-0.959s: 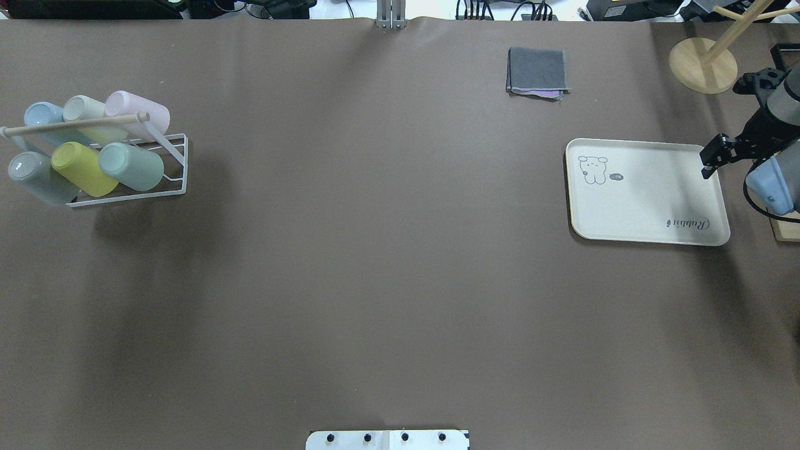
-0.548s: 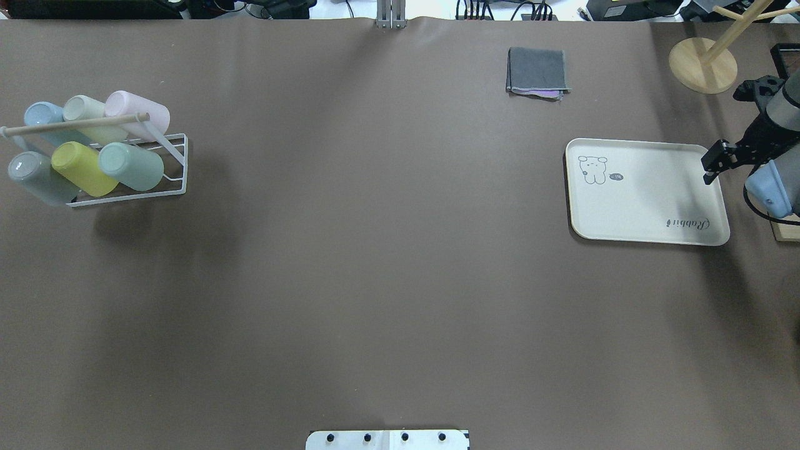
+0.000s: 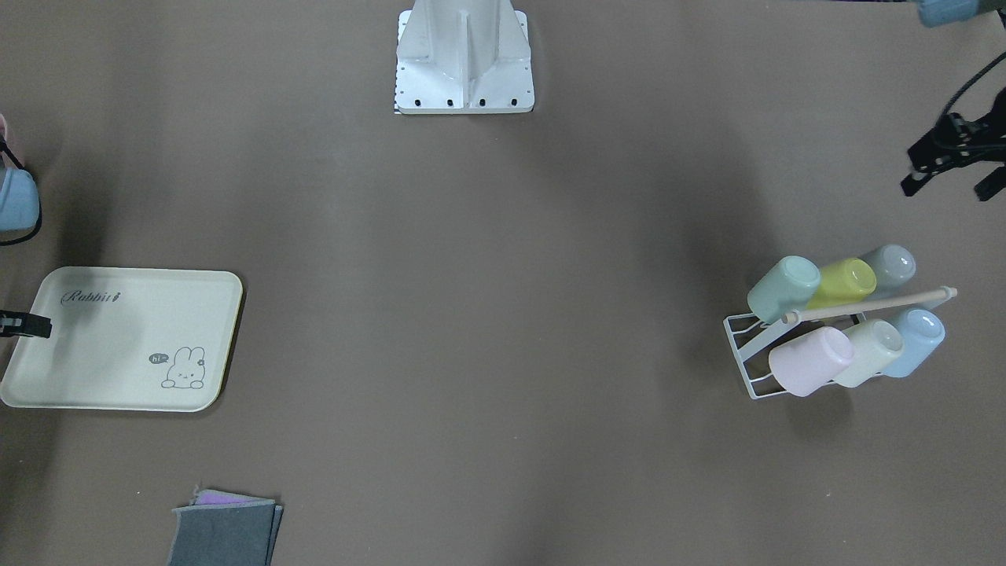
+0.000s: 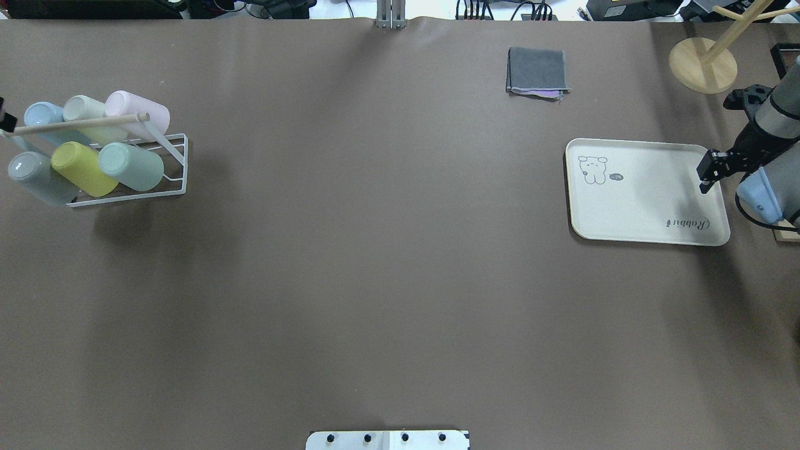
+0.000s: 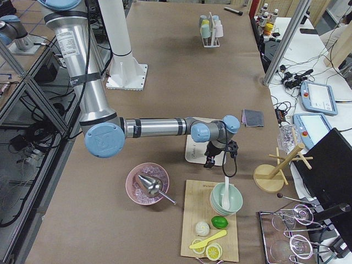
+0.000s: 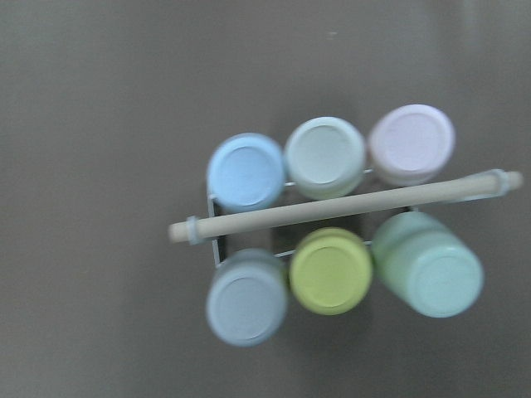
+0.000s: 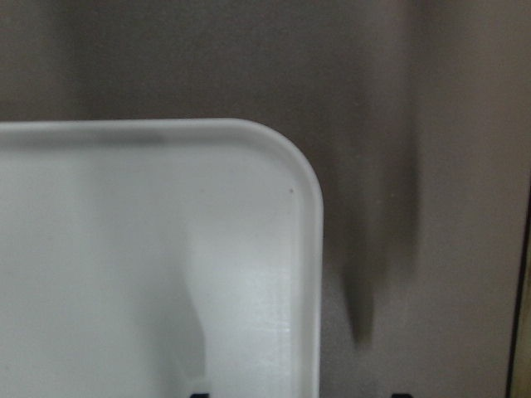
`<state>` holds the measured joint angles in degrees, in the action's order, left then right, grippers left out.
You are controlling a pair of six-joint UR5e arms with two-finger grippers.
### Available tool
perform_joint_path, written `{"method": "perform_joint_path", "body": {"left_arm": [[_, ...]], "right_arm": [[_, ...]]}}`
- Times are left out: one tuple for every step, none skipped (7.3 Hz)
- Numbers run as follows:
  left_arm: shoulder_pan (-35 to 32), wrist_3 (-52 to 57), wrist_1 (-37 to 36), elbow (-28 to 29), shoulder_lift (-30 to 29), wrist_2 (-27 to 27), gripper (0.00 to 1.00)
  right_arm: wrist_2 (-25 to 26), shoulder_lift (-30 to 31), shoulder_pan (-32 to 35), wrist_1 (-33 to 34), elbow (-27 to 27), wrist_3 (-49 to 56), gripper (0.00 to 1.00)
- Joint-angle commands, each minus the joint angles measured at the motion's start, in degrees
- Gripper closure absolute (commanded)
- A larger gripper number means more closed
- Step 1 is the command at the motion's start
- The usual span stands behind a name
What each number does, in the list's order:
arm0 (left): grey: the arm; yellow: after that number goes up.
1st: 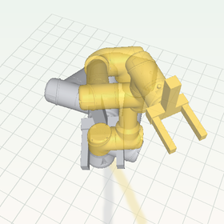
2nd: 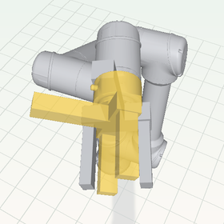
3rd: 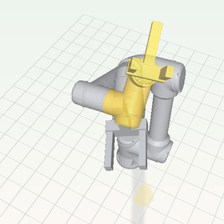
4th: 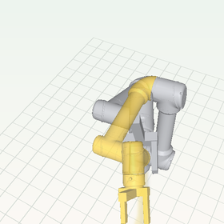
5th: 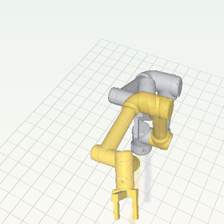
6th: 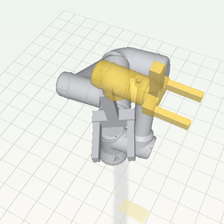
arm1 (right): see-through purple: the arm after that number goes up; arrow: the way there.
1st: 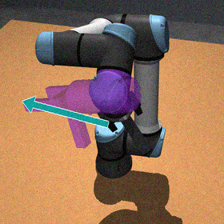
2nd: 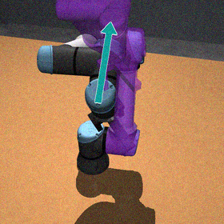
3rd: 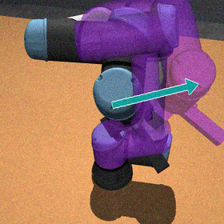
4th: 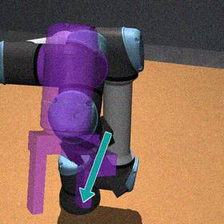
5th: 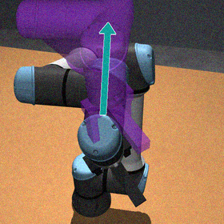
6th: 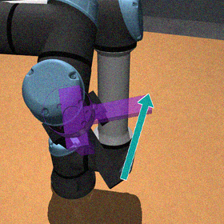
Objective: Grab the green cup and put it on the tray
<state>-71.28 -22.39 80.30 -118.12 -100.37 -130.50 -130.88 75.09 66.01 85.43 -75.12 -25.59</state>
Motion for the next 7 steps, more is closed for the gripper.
{"method": "perform_joint_path", "body": {"left_arm": [[9.11, 13.92, -0.05, -5.26, -2.11, 12.22, 0.02], [10.36, 24.48, 0.04, -5.80, -2.37, 15.25, 0.02], [12.11, 37.11, 0.04, -6.41, -2.29, 21.45, 0.02], [14.56, 45.33, 0.12, -6.50, -2.55, 27.17, 0.02], [18.76, 48.81, 0.30, -6.85, -2.73, 34.19, 0.02], [25.77, 52.76, 0.13, -7.29, -2.73, 44.61, 0.02], [32.97, 54.63, -0.05, -7.03, -2.64, 56.47, 0.02]], "right_arm": [[-0.08, 0.23, -0.09, 0.00, 0.06, 0.27, 0.43], [-0.08, 0.58, -0.09, 0.00, 0.06, 0.54, 0.43], [0.01, 0.58, -0.09, 0.00, 0.06, 0.54, 0.43], [-0.08, 0.58, -0.09, 0.00, 0.14, 0.54, 0.44], [-0.08, 0.76, -0.09, 0.00, 0.32, 0.63, 0.46], [-0.08, 0.85, -0.09, 0.09, 0.58, 0.72, 0.46], [0.01, 0.76, -0.09, 0.00, 1.02, 0.72, 0.46]]}}
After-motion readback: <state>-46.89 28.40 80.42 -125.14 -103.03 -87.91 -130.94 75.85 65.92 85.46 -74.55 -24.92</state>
